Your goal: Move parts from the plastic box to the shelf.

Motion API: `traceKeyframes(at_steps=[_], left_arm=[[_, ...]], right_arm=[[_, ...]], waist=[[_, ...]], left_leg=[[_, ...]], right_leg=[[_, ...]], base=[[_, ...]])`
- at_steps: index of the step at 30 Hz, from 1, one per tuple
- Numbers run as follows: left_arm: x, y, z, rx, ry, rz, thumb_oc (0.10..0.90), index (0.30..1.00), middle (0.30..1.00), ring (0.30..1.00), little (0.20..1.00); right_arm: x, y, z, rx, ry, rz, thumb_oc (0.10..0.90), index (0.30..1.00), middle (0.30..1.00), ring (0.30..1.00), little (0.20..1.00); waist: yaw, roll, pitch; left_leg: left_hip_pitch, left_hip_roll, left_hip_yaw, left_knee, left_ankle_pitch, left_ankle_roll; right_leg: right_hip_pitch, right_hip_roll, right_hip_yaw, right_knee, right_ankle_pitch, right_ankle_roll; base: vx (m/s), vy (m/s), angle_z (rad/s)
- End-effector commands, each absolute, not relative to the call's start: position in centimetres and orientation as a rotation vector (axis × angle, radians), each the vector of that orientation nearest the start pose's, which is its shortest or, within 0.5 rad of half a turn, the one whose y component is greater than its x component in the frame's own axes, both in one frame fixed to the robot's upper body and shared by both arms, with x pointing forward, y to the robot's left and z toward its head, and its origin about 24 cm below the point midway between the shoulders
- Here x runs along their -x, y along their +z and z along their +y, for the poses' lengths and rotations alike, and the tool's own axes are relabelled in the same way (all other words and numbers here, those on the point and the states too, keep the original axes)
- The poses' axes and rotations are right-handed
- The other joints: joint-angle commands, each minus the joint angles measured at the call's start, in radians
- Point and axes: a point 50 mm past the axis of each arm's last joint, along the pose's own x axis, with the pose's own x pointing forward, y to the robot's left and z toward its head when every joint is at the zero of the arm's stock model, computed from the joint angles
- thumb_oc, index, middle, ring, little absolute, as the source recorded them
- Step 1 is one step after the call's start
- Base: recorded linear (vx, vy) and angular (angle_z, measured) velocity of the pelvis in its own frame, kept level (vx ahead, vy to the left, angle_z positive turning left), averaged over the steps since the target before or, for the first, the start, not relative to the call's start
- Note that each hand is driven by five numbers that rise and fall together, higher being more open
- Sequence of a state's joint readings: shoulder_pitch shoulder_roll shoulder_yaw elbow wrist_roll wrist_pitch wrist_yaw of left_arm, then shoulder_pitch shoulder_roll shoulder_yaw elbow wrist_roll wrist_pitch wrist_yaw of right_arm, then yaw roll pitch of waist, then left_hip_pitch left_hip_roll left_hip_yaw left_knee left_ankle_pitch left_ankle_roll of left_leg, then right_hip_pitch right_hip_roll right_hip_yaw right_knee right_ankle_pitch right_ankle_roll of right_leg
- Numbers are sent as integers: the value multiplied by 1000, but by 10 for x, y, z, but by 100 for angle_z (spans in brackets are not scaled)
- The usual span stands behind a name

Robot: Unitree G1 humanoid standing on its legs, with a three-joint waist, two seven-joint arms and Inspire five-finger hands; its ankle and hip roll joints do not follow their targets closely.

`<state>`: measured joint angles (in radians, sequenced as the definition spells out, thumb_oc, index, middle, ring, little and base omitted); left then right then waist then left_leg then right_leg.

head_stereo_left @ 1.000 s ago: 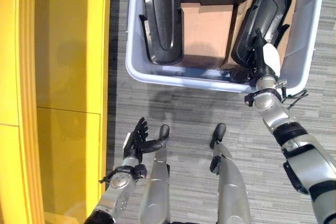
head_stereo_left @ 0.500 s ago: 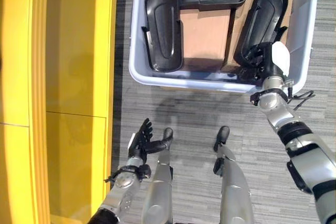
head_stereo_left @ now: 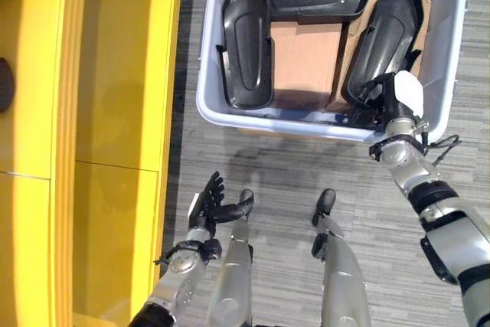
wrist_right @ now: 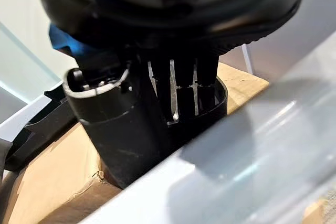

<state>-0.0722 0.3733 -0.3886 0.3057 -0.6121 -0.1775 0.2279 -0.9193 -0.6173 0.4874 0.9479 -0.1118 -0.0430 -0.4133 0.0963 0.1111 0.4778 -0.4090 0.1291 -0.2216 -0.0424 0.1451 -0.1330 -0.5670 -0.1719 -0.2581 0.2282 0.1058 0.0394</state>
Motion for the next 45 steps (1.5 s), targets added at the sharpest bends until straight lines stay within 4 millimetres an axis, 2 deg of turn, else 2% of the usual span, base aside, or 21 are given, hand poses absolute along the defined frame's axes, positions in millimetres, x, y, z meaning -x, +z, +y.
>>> traceKeyframes(at_steps=[1,2,7,14,21,28,31,33,37,40,43,45], left_arm=[[-247,1,180,95,7,146,900,1000,1000,1000,1000],[-245,0,183,91,16,151,900,1000,1000,1000,1000],[-240,-3,193,78,43,170,900,1000,1000,1000,1000],[-226,-11,211,51,79,212,900,1000,1000,1000,1000],[-209,-21,228,32,120,272,900,1000,1000,1000,1000],[-197,-29,233,29,135,315,900,1000,1000,1000,1000],[-191,-34,235,34,151,339,900,1000,1000,1000,1000],[-187,-38,236,45,169,354,900,1000,1000,1000,1000],[-184,-41,236,55,185,365,900,1000,1000,1000,1000],[-185,-42,236,70,200,370,900,1000,1000,1000,1000],[-186,-43,235,88,215,369,900,1000,1000,1000,1000],[-185,-40,234,113,229,353,900,1000,1000,1000,1000]], right_arm=[[-374,138,-256,978,-312,-132,400,300,300,300,300],[-368,149,-255,977,-312,-204,400,300,300,300,300],[-349,167,-258,995,-321,-331,400,300,300,300,300],[-326,176,-254,1012,-272,-437,400,300,300,300,300],[-308,193,-249,1045,-233,-541,400,300,300,300,300],[-296,204,-242,1051,-201,-613,400,300,300,300,300],[-292,211,-236,1054,-173,-660,400,300,300,300,300],[-293,218,-222,1055,-123,-706,400,300,300,300,300],[-296,222,-214,1057,-93,-729,400,300,300,300,300],[-302,233,-195,1058,-30,-782,400,300,300,300,300],[-305,246,-178,1060,16,-844,400,300,300,300,300],[-307,262,-168,1080,39,-908,400,300,300,300,300]], waist=[[-12,-66,-44],[-24,-77,-55],[-44,-101,-92],[-58,-124,-161],[-72,-133,-236],[-74,-140,-293],[-71,-143,-329],[-63,-146,-359],[-57,-146,-373],[-46,-144,-389],[-37,-140,-391],[-24,-134,-386]], left_leg=[[148,25,13,-45,-46,24],[157,27,16,-45,-51,25],[196,35,26,-45,-64,26],[272,44,46,-45,-93,34],[345,49,67,-45,-122,47],[378,52,76,-45,-135,49],[396,54,78,-45,-139,48],[417,60,80,-45,-143,48],[429,66,82,-45,-144,47],[455,87,78,-45,-143,42],[470,109,71,-45,-131,34],[476,132,58,-45,-100,27]], right_leg=[[36,-56,41,-8,23,107],[50,-55,41,-16,24,109],[100,-45,46,-42,26,113],[195,-31,58,-87,24,121],[265,-26,79,-110,15,129],[320,-22,77,-150,17,134],[349,-19,78,-171,17,134],[375,-12,80,-182,13,132],[384,-6,82,-178,3,130],[401,2,82,-144,-33,121],[408,8,72,-107,-61,113],[408,14,55,-71,-85,104]], base=[[14,16,4],[0,0,0],[33,17,-3],[54,26,-9],[69,30,-10],[42,10,-2],[47,4,-7],[42,-18,-5],[12,-8,0],[61,-51,-6],[35,-74,0],[35,-109,9]])
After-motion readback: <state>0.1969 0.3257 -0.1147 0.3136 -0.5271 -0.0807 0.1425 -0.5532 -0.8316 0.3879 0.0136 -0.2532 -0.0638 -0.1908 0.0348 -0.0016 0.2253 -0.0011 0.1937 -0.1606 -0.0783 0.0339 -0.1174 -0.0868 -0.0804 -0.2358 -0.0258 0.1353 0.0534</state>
